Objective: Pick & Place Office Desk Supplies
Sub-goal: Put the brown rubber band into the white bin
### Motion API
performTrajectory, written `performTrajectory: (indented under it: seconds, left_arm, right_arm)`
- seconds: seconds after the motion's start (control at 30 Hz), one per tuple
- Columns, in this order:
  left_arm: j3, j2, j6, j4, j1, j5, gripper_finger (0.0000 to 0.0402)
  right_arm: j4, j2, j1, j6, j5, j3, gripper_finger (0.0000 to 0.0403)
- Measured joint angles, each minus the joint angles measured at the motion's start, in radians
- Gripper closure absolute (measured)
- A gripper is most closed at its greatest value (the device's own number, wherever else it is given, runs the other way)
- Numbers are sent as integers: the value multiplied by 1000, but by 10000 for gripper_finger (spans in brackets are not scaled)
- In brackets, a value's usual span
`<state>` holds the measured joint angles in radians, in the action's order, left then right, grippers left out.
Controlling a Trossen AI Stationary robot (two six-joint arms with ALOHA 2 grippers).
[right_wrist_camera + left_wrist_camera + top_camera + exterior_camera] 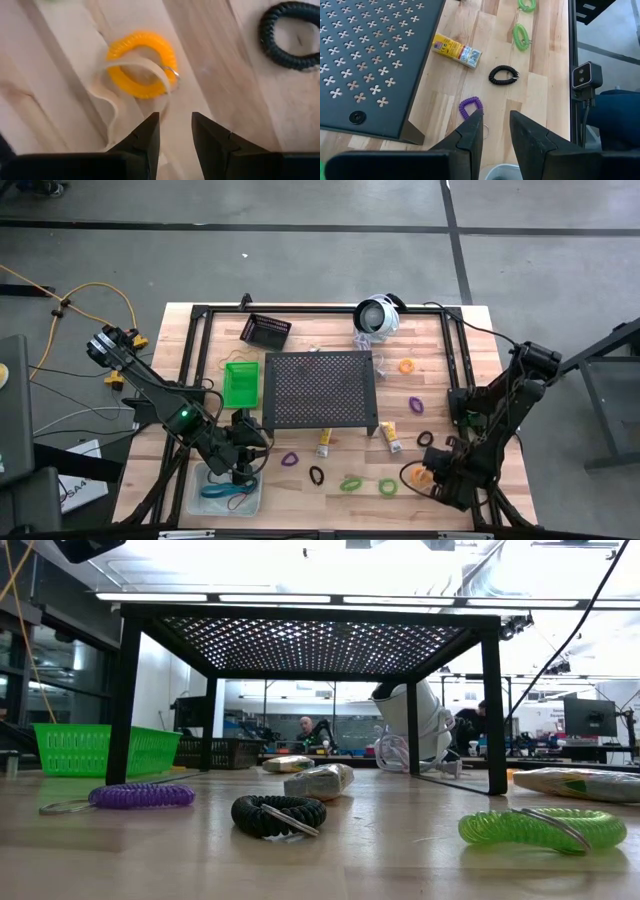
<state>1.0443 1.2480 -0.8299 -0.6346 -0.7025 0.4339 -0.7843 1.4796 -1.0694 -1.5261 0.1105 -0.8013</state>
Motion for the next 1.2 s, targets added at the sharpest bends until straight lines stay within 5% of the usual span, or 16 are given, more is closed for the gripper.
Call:
performTrajectory:
  seconds: [1.2]
  left_arm:
    - [0,0,0,0,-54,0,309]
  right_arm:
    - [29,1,-30,-107,78,35,302]
